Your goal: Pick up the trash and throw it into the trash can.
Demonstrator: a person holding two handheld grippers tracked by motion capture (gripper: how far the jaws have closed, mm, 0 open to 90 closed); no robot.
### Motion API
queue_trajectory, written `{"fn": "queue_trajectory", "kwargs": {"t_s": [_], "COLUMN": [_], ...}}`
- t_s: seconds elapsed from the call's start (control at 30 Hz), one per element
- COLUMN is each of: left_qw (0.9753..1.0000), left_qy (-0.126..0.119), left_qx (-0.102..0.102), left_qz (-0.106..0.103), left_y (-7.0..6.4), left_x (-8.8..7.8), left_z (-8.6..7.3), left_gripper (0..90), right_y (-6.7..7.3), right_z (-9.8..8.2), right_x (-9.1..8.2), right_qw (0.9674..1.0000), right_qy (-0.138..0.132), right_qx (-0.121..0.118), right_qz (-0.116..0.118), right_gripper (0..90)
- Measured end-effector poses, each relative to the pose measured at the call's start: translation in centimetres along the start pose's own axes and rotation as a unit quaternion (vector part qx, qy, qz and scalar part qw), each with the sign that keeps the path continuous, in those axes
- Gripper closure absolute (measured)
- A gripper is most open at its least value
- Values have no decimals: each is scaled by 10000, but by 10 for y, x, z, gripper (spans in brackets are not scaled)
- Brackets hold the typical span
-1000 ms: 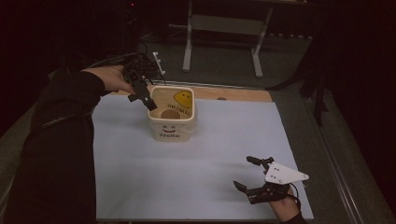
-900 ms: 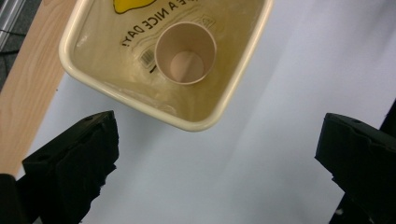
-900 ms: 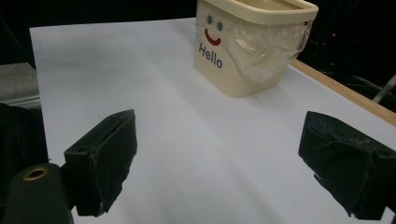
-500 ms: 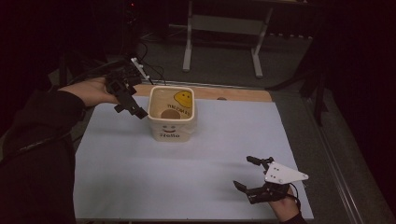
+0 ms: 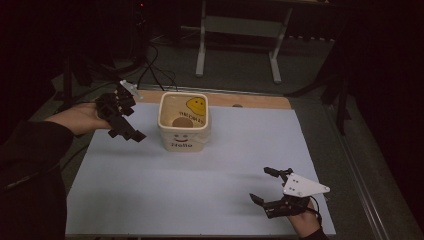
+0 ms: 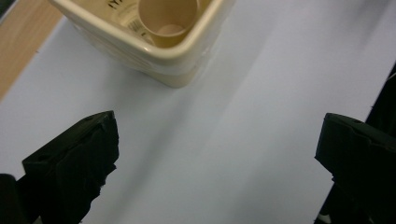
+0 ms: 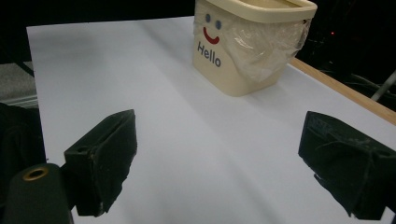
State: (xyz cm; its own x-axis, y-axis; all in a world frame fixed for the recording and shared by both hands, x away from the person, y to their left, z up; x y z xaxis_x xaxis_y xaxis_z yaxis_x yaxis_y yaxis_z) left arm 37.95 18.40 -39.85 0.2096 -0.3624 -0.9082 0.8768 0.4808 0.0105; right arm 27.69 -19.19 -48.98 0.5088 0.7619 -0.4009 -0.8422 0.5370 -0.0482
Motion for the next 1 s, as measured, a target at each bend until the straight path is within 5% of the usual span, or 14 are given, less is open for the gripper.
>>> {"fn": "queue_trajectory", "kwargs": {"t_s": [0.43, 1.0], "left_qw": [9987, 9954], "left_qy": [-430, -821], "left_qx": [-258, -471], "left_qz": [-85, -137], "left_y": [-16, -44], "left_x": [6, 50], "left_z": [-33, -69], "left_gripper": [4, 4], "right_y": [0, 0], "right_z": [-1, -1], "right_x": [1, 1], "right_qw": [10000, 10000], "right_qy": [24, 42], "right_qx": [2, -4], "right_qz": [2, 6], "right_gripper": [114, 114]}}
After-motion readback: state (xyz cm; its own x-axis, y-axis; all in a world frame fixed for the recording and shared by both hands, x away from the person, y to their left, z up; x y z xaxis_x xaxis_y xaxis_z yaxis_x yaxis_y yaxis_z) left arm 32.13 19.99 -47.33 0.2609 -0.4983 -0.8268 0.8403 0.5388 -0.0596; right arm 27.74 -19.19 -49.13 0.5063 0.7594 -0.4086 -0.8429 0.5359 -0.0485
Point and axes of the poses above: each handheld gripper's, and its own axes: x roughly forward along the jaws, z roughly out of its top, y roughly to its left, the point moved 9 cm from there along x, roughly forward along the jaws, and after that the axes turned 4 degrees about x, right-handed, at the moved point
